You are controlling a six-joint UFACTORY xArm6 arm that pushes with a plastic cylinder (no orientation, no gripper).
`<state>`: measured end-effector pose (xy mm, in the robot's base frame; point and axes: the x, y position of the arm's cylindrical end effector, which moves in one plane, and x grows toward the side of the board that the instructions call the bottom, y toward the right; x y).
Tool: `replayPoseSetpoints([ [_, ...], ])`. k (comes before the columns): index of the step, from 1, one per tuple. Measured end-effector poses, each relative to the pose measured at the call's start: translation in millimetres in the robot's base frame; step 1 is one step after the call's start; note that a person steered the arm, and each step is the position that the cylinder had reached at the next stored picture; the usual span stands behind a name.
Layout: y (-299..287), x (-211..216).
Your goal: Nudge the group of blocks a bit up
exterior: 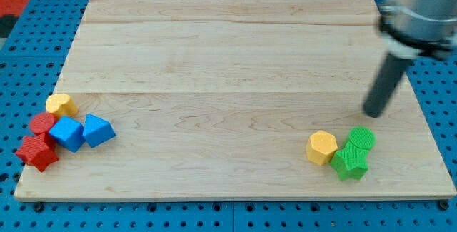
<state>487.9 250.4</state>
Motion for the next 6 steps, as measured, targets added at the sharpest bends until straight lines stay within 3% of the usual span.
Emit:
replayPoseSetpoints([
  [1, 59.6, 27.3],
  [2, 45.4, 94.0],
  [3, 28.4, 128.8],
  [6, -40.8, 117.9],
])
